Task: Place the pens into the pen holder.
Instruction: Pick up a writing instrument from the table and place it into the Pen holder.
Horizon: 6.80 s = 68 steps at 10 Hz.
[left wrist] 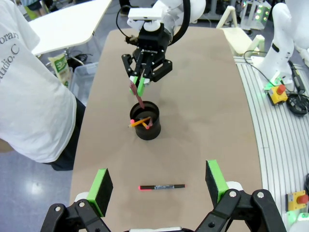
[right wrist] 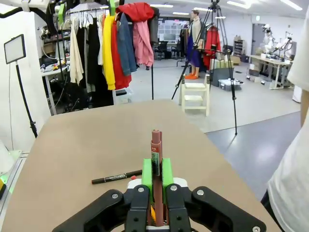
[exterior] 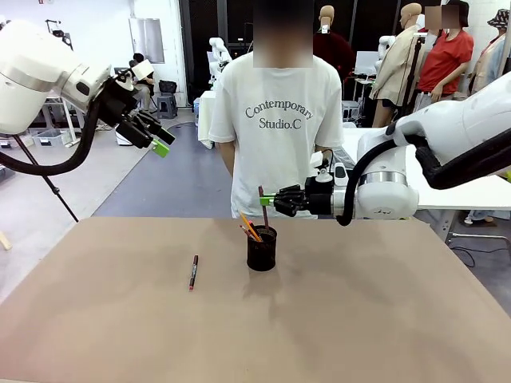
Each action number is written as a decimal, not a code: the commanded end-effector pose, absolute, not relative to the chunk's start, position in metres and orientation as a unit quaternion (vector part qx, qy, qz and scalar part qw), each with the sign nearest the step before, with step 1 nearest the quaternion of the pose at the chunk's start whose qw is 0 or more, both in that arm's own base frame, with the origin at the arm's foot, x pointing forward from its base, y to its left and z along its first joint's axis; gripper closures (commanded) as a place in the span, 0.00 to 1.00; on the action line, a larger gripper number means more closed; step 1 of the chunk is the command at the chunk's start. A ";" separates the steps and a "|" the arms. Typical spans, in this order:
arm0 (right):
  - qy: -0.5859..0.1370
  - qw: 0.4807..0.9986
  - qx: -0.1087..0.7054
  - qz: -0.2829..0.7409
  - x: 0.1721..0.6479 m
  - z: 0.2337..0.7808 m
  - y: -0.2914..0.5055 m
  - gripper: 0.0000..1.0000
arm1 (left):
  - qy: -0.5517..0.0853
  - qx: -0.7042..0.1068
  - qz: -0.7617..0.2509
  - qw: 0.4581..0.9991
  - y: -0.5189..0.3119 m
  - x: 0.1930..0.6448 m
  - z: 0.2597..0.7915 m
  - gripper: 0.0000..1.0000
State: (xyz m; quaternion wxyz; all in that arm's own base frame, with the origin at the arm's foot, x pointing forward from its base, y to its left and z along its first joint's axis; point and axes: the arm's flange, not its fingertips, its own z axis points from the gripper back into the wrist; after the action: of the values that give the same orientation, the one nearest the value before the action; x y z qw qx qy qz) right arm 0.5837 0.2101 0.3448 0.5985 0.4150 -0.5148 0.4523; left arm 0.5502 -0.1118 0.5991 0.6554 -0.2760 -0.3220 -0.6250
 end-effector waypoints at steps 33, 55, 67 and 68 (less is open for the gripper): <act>-0.399 0.614 0.338 0.591 0.608 0.394 0.131 0.00 | -0.323 -0.275 -0.626 0.654 -0.111 0.549 0.599 0.00; -0.317 0.633 0.299 0.640 0.635 0.528 0.004 0.00 | -0.267 -0.242 -0.597 0.716 -0.138 0.550 0.587 0.00; -0.317 0.633 0.299 0.640 0.635 0.528 0.004 0.00 | -0.148 -0.107 -0.499 0.847 -0.178 0.539 0.551 0.00; -0.317 0.633 0.299 0.640 0.635 0.528 0.004 0.00 | -0.146 -0.116 -0.496 0.848 -0.181 0.538 0.550 0.00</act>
State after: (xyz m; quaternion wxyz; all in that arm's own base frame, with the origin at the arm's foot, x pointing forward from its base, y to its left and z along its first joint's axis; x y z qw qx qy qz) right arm 0.6366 0.0039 0.5274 0.6359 0.2972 -0.3175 0.6376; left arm 0.5382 -0.1808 0.5497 0.8480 -0.1143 -0.1462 -0.4965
